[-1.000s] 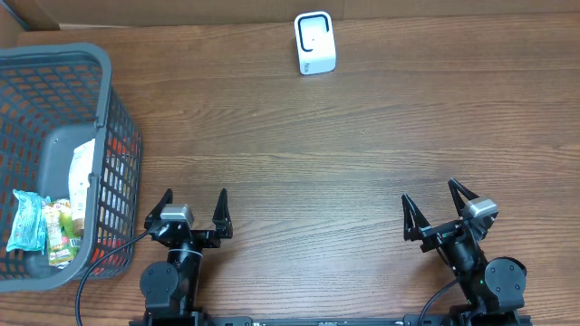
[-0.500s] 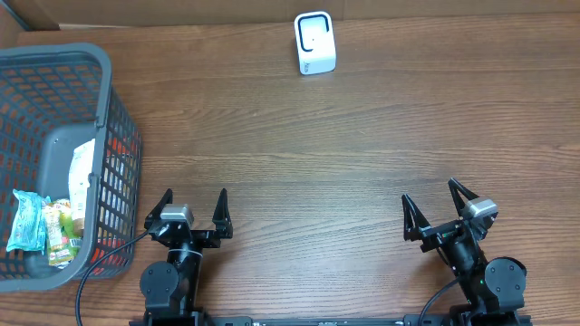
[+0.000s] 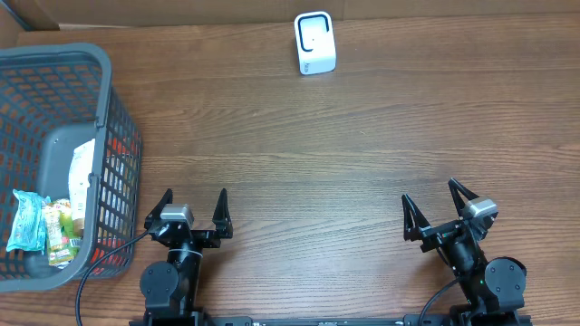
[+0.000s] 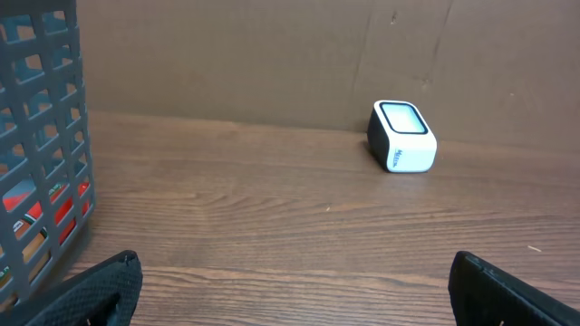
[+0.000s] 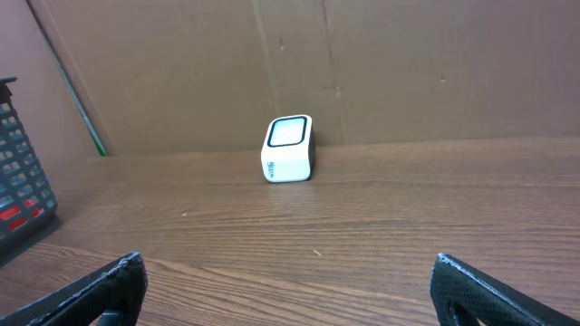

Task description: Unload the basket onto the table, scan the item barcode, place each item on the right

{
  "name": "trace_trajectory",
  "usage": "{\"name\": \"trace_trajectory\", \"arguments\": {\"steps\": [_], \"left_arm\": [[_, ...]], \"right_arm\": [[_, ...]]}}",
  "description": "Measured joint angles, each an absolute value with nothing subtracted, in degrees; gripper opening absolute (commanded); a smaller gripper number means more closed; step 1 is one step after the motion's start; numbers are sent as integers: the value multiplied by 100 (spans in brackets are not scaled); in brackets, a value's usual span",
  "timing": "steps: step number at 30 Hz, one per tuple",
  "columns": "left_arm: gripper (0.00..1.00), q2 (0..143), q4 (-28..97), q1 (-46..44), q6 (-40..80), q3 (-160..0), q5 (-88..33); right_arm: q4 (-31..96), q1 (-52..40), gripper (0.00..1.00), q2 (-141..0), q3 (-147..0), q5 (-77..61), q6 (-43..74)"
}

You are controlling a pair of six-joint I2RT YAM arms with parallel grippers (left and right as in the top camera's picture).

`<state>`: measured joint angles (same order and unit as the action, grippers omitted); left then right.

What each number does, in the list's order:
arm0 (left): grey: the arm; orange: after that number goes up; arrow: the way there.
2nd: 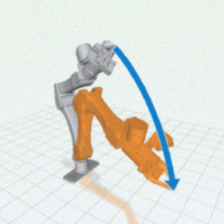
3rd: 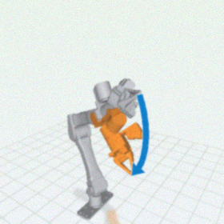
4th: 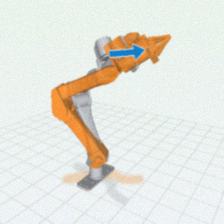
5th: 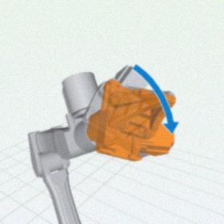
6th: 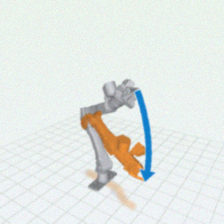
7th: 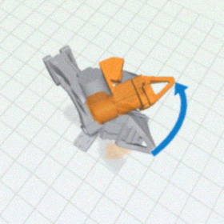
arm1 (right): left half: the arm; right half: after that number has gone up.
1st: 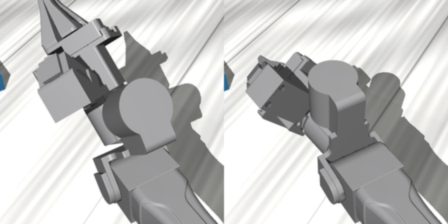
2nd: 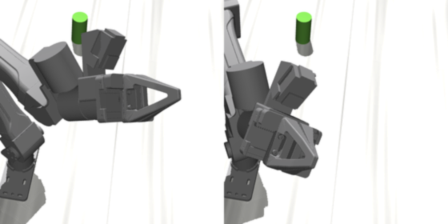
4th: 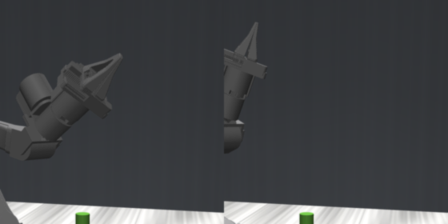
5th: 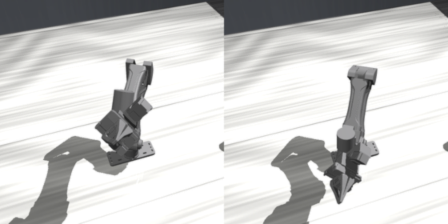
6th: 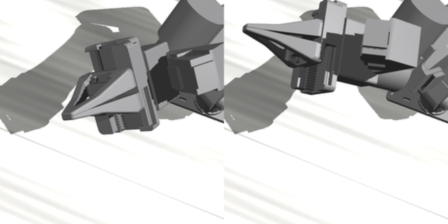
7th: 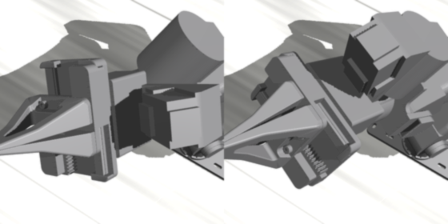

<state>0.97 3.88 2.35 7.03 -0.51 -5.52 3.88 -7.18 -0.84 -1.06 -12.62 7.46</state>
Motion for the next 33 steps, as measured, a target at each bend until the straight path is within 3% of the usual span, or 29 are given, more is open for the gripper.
{"name": "trace_trajectory", "arguments": {"steps": [33], "left_arm": [[99,97,388,235,703,-51,-552]], "right_arm": [[390,-716,100,-84,-106,-1050,746]]}}
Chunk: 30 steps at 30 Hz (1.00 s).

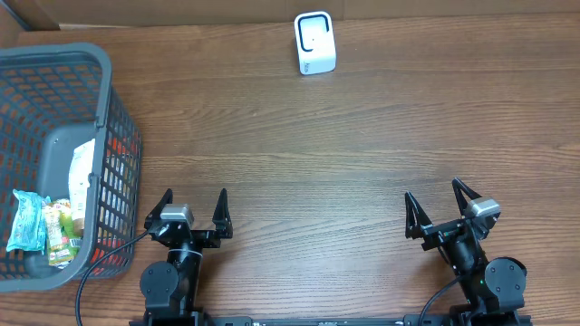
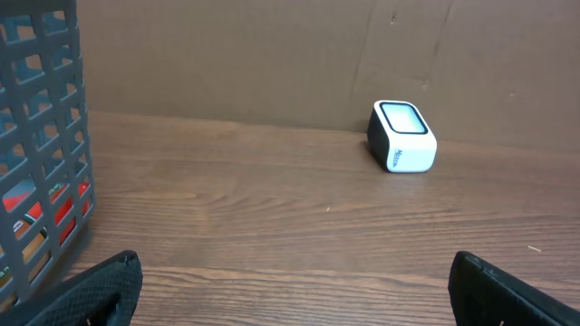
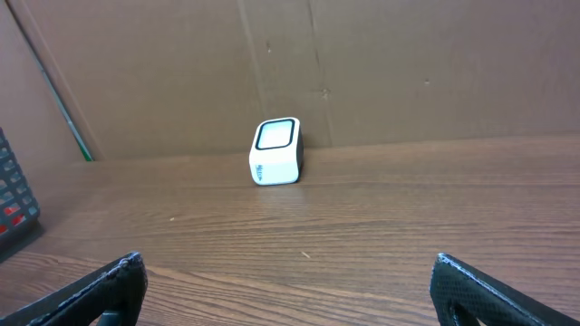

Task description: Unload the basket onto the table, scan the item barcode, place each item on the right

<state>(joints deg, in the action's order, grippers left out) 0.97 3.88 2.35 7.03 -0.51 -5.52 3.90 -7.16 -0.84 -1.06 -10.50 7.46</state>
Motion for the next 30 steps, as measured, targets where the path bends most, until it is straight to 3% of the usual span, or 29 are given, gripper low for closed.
{"name": "trace_trajectory", "arguments": {"steps": [13,19,30], "left_arm": [[100,97,357,235,707,-51,-672],[100,99,803,235,707,-320,-923],[100,1511,2318,235,705,-3116,-1160]], "right_arm": [[401,-718,100,-84,-108,-1278,746],[1175,-718,100,-86,-403,-1601,790],[2593,-716,100,-965,-2788,-1734,720]]}}
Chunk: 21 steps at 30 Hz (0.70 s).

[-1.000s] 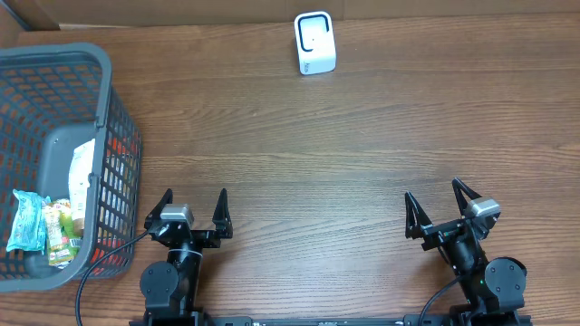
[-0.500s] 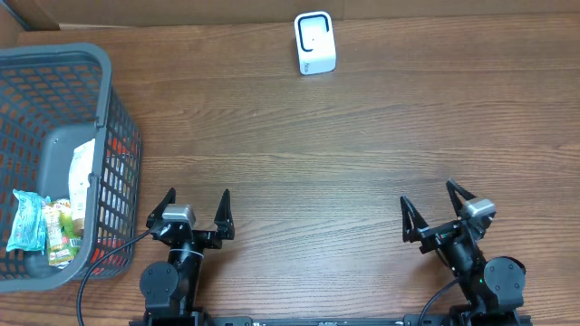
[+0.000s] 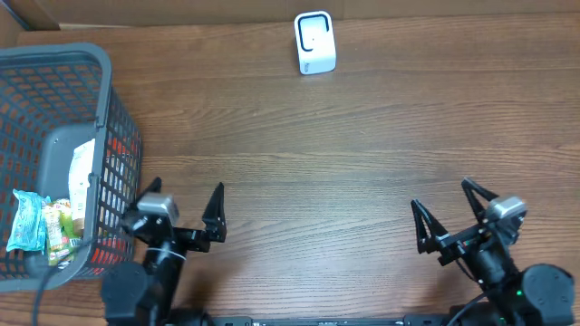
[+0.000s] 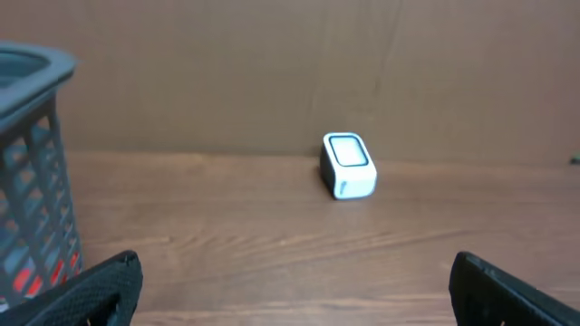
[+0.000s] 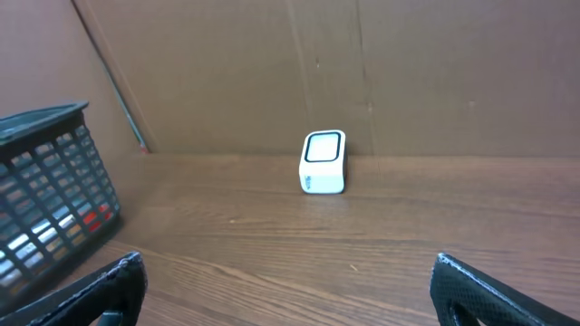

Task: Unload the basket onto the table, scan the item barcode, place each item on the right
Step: 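Move the left gripper over the basket and reach down inside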

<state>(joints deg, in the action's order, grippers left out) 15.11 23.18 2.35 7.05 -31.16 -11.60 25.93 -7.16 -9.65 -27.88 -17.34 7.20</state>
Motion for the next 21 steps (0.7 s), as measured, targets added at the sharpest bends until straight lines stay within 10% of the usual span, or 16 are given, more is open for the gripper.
{"name": "trace_trajectory", "arguments": {"steps": [21], "left_arm": [[99,6471,7942,235,576,-9850,-1509]], "right_arm": [[5806,-716,100,-4545,-6761,-1968,600]]}}
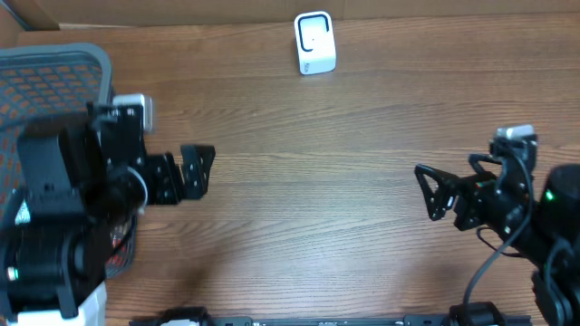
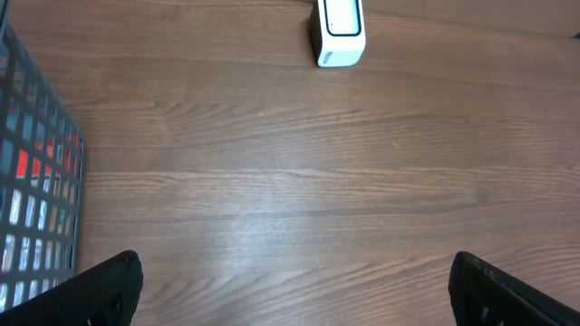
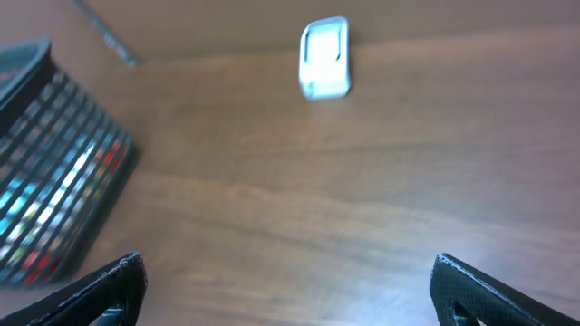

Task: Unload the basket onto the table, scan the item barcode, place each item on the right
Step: 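Move the left gripper over the basket and reach down inside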

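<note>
The white barcode scanner [image 1: 314, 43] stands at the far edge of the wooden table, also visible as the scanner [image 2: 340, 32] and, blurred, the scanner [image 3: 324, 58]. The grey mesh basket [image 1: 63, 50] is at the left; my raised left arm hides its inside from overhead. Through the basket wall [image 2: 36, 181] only red and white patches show. My left gripper [image 1: 198, 172] hangs open and empty beside the basket's right side, its fingers wide apart around the gripper centre [image 2: 294, 290]. My right gripper [image 1: 428, 192] is open and empty over the right of the table, seen as the gripper [image 3: 290, 285].
Brown cardboard walls stand behind the table's far edge. The basket wall [image 3: 54, 181] shows at the left of the right wrist view. Bare wood lies between the two grippers and the scanner.
Both arms have risen from low at the table's front edge to high above it. The left arm now covers the basket's right part. Both wrist views look down on the table. Both grippers stay open.
Both arms first sat low at the front edge, open, with packets visible in the basket. The right wrist view then shifted slightly. Then both arms had turned and lifted a little. Now both hang high over the table, open and empty.
</note>
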{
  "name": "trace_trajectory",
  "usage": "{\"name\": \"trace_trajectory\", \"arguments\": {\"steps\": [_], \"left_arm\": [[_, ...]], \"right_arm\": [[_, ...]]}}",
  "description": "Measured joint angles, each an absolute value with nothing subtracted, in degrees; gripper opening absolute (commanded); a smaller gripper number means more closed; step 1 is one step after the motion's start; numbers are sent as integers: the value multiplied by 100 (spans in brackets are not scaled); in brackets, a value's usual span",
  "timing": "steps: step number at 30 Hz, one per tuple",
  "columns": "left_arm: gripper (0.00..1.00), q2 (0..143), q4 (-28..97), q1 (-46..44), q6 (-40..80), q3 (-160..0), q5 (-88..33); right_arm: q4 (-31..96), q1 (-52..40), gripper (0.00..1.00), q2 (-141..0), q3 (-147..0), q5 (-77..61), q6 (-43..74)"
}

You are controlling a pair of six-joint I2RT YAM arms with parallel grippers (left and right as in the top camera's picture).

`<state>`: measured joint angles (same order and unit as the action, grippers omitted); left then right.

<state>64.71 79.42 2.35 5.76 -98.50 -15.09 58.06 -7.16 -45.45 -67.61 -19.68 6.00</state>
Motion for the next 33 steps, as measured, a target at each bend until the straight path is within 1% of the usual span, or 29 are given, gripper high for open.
{"name": "trace_trajectory", "arguments": {"steps": [6,12,15,18,21,26,28,33], "left_arm": [[100,6729,7957,235,574,-9961,-1549],[100,6807,7957,244,510,-9970,-1431],[100,6845,7953,440,515,-9983,-1168],[100,6906,7905,1024,515,-10075,-982],[100,6971,7754,1855,517,-10182,-943],[100,7061,7669,3350,598,-10217,-1194],[100,7142,7671,3787,652,-10228,-1269],[100,7634,7784,4338,762,-10283,-1374]], "right_arm": [[5870,-716,100,-4853,-6761,-2829,598],[5876,-718,100,-4862,-6761,-3015,598],[5959,-716,100,-4866,-6761,-2963,598],[6025,-718,100,-4866,-6761,-2930,602],[6110,-718,100,-4866,-6761,-2910,600],[6246,-718,100,-4866,-6761,-2906,598],[6285,-718,100,-4866,-6761,-2902,598],[6379,-716,100,-4866,-6761,-2893,600]]}}
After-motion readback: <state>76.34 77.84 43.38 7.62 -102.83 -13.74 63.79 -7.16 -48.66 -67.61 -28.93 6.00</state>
